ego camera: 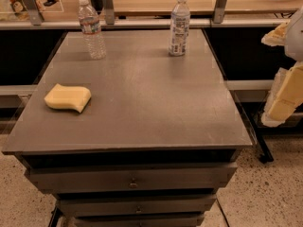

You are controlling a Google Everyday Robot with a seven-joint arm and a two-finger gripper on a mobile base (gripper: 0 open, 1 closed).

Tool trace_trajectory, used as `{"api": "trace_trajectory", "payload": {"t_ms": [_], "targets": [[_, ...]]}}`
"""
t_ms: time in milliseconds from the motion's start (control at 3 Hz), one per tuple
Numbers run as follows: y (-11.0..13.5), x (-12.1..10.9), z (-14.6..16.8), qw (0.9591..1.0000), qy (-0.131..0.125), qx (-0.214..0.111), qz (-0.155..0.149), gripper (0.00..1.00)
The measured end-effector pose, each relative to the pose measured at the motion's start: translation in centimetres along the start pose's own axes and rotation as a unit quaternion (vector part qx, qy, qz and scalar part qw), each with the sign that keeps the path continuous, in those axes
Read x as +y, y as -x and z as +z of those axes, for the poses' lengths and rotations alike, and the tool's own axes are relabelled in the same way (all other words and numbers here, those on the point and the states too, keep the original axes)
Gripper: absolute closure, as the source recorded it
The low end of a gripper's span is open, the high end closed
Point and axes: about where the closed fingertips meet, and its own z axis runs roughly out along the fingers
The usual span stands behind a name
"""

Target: Move water bottle near blue plastic bottle

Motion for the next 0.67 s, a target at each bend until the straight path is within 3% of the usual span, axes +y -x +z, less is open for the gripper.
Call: {"api": "trace_trajectory", "payload": {"t_ms": [333,667], "targets": [[-0.8,-0.2,0.6,0.9984,0.002,-0.055,0.010,0.00],[-0.1,-0.1,1.7,0.9903,0.013,-0.134,0.032,0.00]]}}
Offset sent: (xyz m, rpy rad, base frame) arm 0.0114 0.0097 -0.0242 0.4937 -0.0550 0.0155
